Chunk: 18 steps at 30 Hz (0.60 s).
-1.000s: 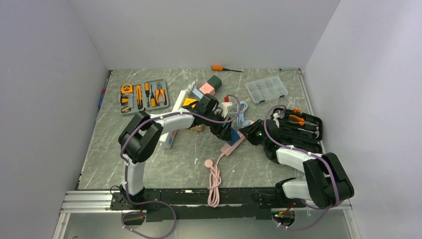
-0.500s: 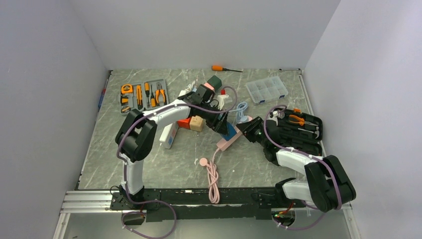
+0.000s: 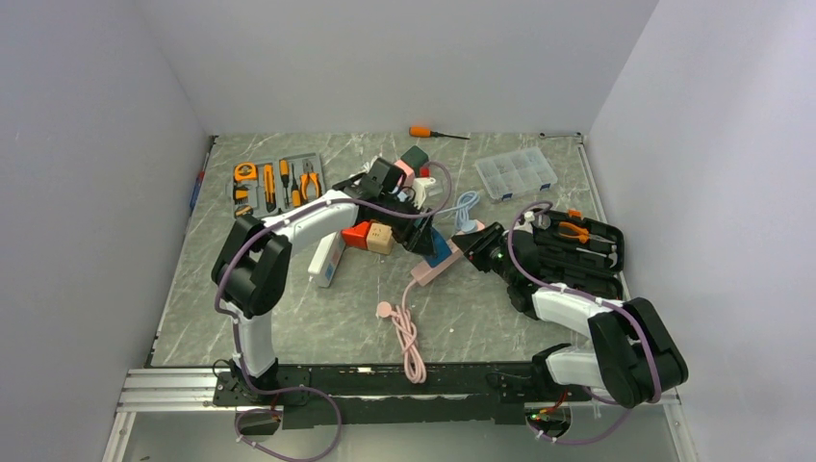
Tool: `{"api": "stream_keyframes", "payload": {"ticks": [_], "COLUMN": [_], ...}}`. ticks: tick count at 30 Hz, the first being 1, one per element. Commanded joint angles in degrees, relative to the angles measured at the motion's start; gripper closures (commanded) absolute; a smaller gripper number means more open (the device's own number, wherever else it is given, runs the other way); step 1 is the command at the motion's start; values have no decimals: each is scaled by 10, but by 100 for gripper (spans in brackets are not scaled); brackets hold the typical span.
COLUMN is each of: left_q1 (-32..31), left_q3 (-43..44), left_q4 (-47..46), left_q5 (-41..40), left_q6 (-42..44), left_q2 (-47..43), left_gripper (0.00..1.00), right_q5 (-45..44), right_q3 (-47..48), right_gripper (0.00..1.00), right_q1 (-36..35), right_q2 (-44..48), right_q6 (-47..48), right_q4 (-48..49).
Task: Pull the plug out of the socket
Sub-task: Remove the plug from the socket.
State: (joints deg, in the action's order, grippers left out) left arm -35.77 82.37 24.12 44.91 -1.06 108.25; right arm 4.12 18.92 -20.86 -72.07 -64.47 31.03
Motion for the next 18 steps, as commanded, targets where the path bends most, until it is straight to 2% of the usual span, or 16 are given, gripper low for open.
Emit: {"api": "stream_keyframes", "payload": {"ticks": [1,5,9,14,18], "left_q1": [17,-8,15,50,44], "left_q3": [2,-17,-23,-7,-35], "left_q4": [-7,-8,1,20,50], "left_q5": [-52,-53,-29,20,10], "left_q6": [38,40,35,21,72], "left_q2": [-52,-38,-62,-94,-115], "left_gripper": [100,100,100,100,100], "right_q5": [-63,-83,-113,-97,-72], "right_q3": [-16,-7,-3,-17,-10], "right_gripper": [100,100,100,100,100], "right_q1": [20,20,20,19,20], "right_q2": [-4,5,8,-7,-6], "right_q6": [105,100,111,107,113], "right_q4": [-154,-191,-229,-190,-174]}}
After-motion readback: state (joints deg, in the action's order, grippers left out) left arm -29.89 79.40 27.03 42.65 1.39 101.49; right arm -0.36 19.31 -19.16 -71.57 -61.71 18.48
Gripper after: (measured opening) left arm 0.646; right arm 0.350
